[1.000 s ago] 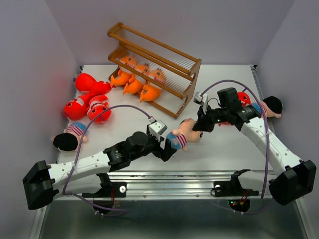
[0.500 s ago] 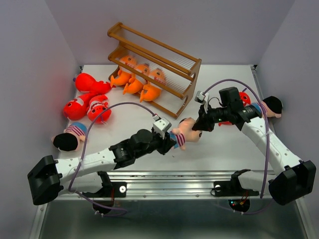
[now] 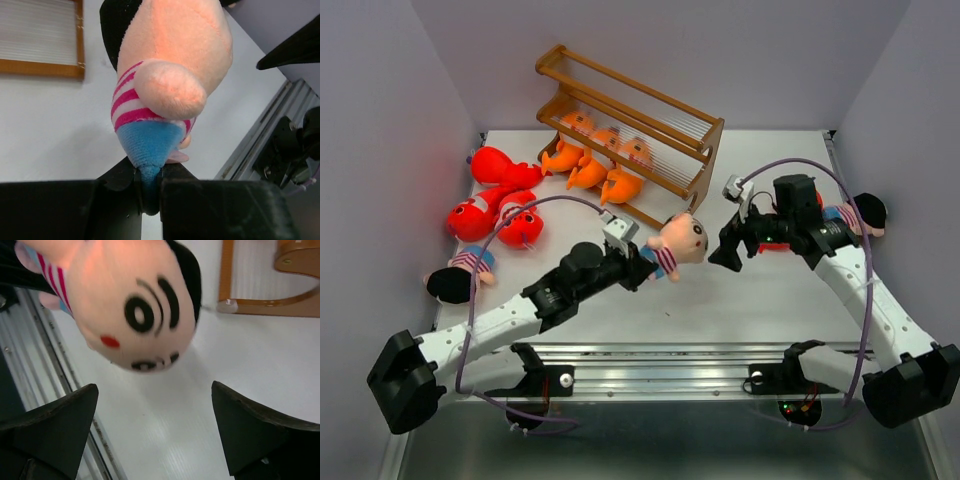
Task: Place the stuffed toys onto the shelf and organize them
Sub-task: Pass the stuffed toy from the right arm to the left, then place the stuffed toy onto shelf
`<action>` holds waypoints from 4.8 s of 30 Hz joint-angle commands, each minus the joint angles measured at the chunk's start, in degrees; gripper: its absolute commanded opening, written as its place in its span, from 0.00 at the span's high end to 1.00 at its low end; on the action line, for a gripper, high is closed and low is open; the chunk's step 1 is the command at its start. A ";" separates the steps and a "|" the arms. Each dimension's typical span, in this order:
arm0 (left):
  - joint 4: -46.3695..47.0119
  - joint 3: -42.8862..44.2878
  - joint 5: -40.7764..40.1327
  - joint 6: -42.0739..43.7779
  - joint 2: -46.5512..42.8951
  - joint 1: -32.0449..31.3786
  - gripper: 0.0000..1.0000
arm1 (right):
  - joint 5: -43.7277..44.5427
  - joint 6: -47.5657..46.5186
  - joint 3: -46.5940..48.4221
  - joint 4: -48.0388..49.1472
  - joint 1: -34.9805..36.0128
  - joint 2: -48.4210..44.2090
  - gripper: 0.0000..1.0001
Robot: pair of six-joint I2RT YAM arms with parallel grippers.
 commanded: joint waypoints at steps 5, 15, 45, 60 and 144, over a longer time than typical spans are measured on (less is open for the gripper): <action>2.80 1.01 7.48 -8.46 -5.62 14.26 1.00 | 23.81 12.09 -5.58 14.05 -6.17 -6.02 0.00; 5.70 9.18 8.10 -14.89 5.09 21.39 1.00 | 14.45 16.24 -15.34 22.31 -16.71 -7.60 0.00; 11.07 38.61 18.11 -21.30 40.33 24.91 1.00 | 13.11 15.01 -18.17 22.06 -20.15 -13.41 0.00; 11.07 41.53 19.26 -22.54 45.18 24.56 0.91 | 13.46 14.75 -18.17 22.15 -20.15 -13.14 0.00; 6.67 35.99 21.11 -17.80 37.27 28.08 0.31 | 13.73 13.34 -18.61 22.15 -21.21 -12.00 0.00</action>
